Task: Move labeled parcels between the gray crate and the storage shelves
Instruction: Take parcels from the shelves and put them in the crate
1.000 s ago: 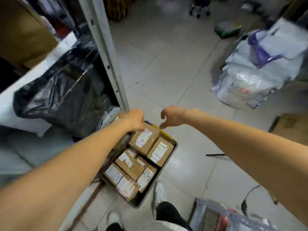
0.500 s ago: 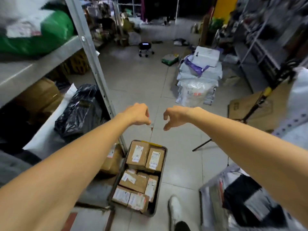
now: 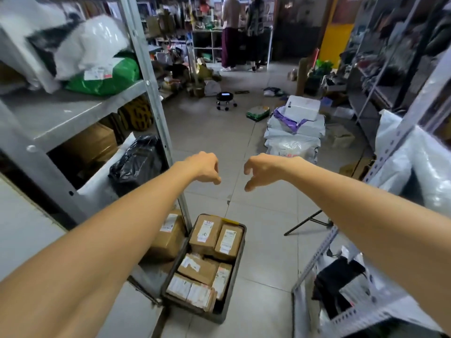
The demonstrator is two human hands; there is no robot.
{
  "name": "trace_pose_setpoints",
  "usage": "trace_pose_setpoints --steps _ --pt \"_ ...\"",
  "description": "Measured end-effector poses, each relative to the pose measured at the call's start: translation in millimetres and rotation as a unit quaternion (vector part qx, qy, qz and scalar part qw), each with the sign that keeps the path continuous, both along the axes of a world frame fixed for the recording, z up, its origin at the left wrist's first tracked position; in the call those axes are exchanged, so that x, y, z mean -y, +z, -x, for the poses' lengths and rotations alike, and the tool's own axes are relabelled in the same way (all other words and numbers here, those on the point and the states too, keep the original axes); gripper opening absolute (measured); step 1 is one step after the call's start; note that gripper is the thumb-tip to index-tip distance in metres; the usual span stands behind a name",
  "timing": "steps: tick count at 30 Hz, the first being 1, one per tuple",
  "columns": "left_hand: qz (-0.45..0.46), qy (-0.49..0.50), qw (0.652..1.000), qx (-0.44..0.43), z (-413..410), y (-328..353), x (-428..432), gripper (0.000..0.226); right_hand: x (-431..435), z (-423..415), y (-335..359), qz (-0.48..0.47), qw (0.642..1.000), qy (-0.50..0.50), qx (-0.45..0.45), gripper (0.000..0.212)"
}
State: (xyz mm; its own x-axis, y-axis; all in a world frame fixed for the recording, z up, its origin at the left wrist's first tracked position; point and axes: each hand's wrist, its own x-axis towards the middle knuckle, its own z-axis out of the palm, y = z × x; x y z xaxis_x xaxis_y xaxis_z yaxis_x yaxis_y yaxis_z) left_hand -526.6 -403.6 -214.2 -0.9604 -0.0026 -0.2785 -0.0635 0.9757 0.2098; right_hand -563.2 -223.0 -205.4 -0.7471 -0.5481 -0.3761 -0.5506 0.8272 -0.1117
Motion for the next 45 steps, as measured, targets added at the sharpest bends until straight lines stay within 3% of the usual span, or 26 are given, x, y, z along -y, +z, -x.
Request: trace_pose_setpoints --steps 12,16,22,26,30,33,35,40,45 --pt "-0.004 0.117 0.993 -0.030 -120.8 13.3 21.4 0.034 24.7 -63.8 14.8 0.003 0.994 0.110 -0.022 0.064" --pt "-0.017 0.188 0.981 -0.037 -186.6 28.1 54.9 0.033 70.0 -106.7 35.7 0.006 0.981 0.190 -0.037 0.053" --pt "0.004 0.359 0.933 -0.032 -340.0 39.4 109.6 0.032 170.7 -207.6 44.7 0.025 0.938 0.346 -0.021 0.041" --pt "0.022 0.464 0.885 -0.015 -448.2 47.6 130.0 0.034 231.9 -300.4 41.0 0.032 0.903 0.427 -0.007 0.062" --pt "0.035 0.549 0.835 -0.002 -559.7 58.3 129.4 0.013 277.2 -408.5 45.5 0.056 0.832 0.552 0.012 0.061" --pt "0.050 0.630 0.775 0.010 -638.8 60.2 121.0 0.022 296.5 -485.6 55.6 0.048 0.740 0.670 -0.009 0.043" --pt "0.044 0.680 0.732 0.012 -684.4 62.6 100.8 0.026 309.4 -532.5 60.1 0.056 0.698 0.714 -0.018 0.037" --pt "0.044 0.805 0.591 0.026 -768.1 64.0 8.5 0.031 305.2 -637.8 66.0 0.054 0.554 0.830 -0.013 0.059" --pt "0.047 0.890 0.451 0.047 -808.7 76.3 -111.8 0.031 247.0 -721.6 76.2 0.053 0.411 0.910 0.005 0.059"
